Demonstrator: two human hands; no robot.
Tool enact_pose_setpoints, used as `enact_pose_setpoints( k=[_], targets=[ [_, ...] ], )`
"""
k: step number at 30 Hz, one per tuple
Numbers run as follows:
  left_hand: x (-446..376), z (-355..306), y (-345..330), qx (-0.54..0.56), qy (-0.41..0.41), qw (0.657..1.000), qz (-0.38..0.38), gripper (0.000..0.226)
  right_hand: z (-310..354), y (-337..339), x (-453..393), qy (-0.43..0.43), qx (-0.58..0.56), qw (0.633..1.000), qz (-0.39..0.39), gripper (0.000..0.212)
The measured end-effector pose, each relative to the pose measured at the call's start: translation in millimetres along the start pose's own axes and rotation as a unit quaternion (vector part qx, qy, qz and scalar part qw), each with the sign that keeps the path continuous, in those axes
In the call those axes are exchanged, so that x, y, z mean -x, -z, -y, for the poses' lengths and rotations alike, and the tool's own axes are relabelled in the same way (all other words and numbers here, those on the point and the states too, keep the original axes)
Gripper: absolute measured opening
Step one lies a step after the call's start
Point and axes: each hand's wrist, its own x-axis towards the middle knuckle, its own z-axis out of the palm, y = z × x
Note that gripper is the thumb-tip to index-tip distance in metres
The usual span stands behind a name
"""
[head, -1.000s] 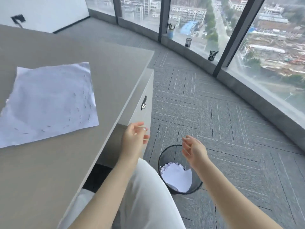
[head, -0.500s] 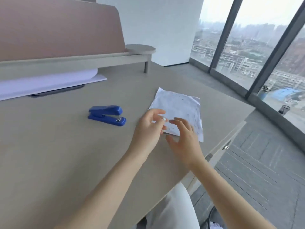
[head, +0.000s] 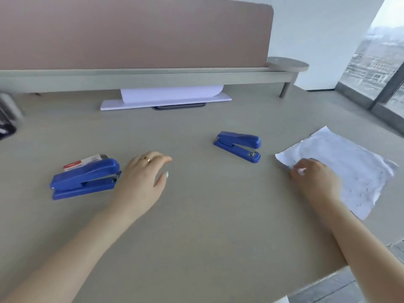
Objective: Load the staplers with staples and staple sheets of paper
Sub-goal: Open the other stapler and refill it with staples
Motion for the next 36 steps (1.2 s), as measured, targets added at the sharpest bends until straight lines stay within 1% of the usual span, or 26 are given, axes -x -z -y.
enact_pose_setpoints(
  k=[3, 5, 7, 9, 11, 14, 16, 17, 19, 22, 25, 28, 33, 35, 36],
  targets=[
    [8.4, 23.2, 8.2, -0.112, -0.009, 0.992, -0.058, 0.030, 14.6, -7.1, -4.3, -0.009, -0.008, 1.000, 0.001, 0.013],
    [10.2, 37.2, 13.0, -0.155, 0.027, 0.984, -0.079, 0.034, 23.4, -10.1, -6.2, -0.009, -0.016, 1.000, 0.004, 0.012],
    [10.4, 52.7, 15.4, -0.175, 0.085, 0.979, -0.066, 0.040, 31.7, -12.7, -7.9, -0.009, -0.019, 1.000, 0.003, 0.011],
    [10.3, 65.8, 14.7, -0.186, 0.116, 0.974, -0.049, 0.037, 42.2, -17.1, -9.3, 0.001, -0.054, 0.999, 0.003, 0.010],
    [9.5, 72.5, 11.2, -0.197, 0.105, 0.974, -0.041, 0.027, 56.5, -22.1, -9.6, 0.017, -0.149, 0.989, 0.004, 0.020],
    [5.0, 72.8, 4.7, -0.187, 0.086, 0.978, -0.041, 0.018, 82.1, -24.8, -9.0, 0.035, -0.293, 0.955, 0.015, 0.044],
    [-0.4, 66.9, -2.0, -0.172, 0.072, 0.982, -0.041, 0.017, 97.9, -26.8, -10.8, 0.031, -0.355, 0.934, 0.035, 0.057],
    [-4.0, 61.5, -6.7, -0.163, 0.059, 0.984, -0.043, 0.017, 104.0, -29.2, -12.5, 0.021, -0.366, 0.929, 0.048, 0.061],
    [-14.3, 45.9, -19.0, -0.138, 0.031, 0.989, -0.047, 0.017, 110.3, -36.4, -14.9, 0.010, -0.354, 0.933, 0.061, 0.061],
    [-37.3, 21.5, -42.4, -0.107, -0.013, 0.993, -0.051, 0.017, 106.1, -44.6, -17.6, 0.009, -0.343, 0.938, 0.046, 0.044],
    [-64.0, 5.5, -67.8, -0.112, -0.043, 0.990, -0.075, 0.018, 101.7, -43.4, -17.7, 0.025, -0.325, 0.945, 0.031, 0.026],
    [-89.0, -0.7, -88.8, -0.129, -0.054, 0.985, -0.102, 0.020, 103.6, -42.5, -14.6, 0.040, -0.314, 0.948, 0.036, 0.019],
    [-124.9, 11.5, -102.4, -0.165, -0.067, 0.980, -0.087, 0.024, 105.1, -39.7, -8.6, 0.052, -0.309, 0.949, 0.043, 0.018],
    [-129.9, 17.0, -103.3, -0.145, -0.065, 0.981, -0.108, 0.022, 109.1, -38.3, -1.6, 0.075, -0.279, 0.956, 0.043, 0.022],
    [-128.4, 18.1, -102.8, -0.111, -0.060, 0.984, -0.127, 0.022, 112.3, -38.6, 3.4, 0.099, -0.258, 0.960, 0.045, 0.026]
  ],
)
